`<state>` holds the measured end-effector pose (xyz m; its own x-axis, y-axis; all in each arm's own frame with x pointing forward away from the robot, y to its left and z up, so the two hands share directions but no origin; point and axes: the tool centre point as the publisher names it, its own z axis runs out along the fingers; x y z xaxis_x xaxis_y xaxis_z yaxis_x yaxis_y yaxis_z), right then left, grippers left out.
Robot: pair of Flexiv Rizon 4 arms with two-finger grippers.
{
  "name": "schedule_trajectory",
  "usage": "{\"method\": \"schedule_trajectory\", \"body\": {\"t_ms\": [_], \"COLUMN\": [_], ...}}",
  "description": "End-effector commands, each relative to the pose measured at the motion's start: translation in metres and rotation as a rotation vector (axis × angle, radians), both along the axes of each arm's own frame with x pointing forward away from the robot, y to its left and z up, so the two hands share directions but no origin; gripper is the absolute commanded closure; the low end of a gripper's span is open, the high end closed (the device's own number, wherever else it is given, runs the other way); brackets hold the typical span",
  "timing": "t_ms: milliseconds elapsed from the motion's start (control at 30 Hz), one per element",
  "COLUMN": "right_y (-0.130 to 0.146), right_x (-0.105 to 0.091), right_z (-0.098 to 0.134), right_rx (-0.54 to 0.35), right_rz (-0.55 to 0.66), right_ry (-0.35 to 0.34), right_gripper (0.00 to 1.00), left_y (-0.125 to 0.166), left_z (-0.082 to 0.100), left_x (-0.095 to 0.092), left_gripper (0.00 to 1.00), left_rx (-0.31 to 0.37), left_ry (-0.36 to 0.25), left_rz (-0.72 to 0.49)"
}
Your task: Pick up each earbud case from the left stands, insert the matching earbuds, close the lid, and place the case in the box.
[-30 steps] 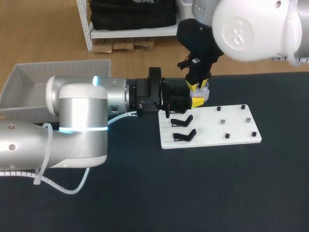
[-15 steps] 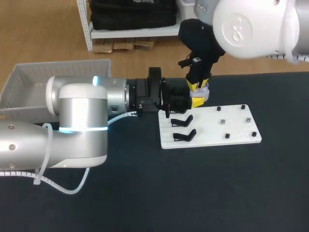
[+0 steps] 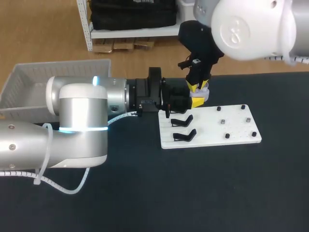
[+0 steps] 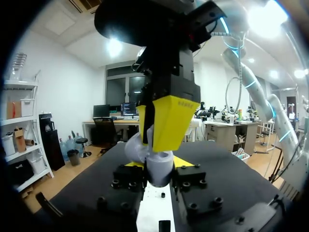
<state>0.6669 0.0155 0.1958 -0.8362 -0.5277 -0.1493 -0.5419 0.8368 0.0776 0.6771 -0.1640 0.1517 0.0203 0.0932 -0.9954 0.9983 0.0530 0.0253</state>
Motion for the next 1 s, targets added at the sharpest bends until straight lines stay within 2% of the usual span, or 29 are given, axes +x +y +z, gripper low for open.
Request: {"method": "schedule_trajectory", "body": {"t_ms": [33, 133, 167, 200, 267, 567, 1000], "right_y": [0.0000, -0.0006, -0.0007, -0.0009, -0.0012, -0.0032, -0.0026], "right_x": [0.0019, 0.0019, 0.0018, 0.0017, 0.0013, -0.0018, -0.0008], "right_z": [-0.0026, -0.0034, -0.0035, -0.0035, -0.0033, -0.0004, 0.0043], "right_rx": [-0.004, -0.008, -0.009, -0.010, -0.012, -0.014, -0.015], "right_rz": [0.001, 0.000, 0.000, 0.000, -0.001, 0.000, -0.003], "right_ry": [-0.001, -0.003, -0.004, -0.004, -0.005, -0.011, -0.024], "right_gripper": [1.00, 1.00, 0.89, 0.82, 0.75, 0.78, 0.69], "left_y": [-0.0002, -0.0002, -0.0002, -0.0002, -0.0002, -0.0002, -0.0002], "left_z": [-0.0012, -0.0012, -0.0012, -0.0012, -0.0012, -0.0012, -0.0012], "left_x": [-0.0026, -0.0026, -0.0026, -0.0026, -0.0026, -0.0026, -0.0026], "left_gripper": [1.00, 1.00, 1.00, 1.00, 1.00, 1.00, 1.00], "left_rx": [-0.009, -0.009, -0.009, -0.009, -0.009, -0.009, -0.009], "left_ry": [-0.007, -0.007, -0.007, -0.007, -0.007, -0.007, -0.007], "left_rz": [0.008, 0.008, 0.008, 0.008, 0.008, 0.008, 0.008]}}
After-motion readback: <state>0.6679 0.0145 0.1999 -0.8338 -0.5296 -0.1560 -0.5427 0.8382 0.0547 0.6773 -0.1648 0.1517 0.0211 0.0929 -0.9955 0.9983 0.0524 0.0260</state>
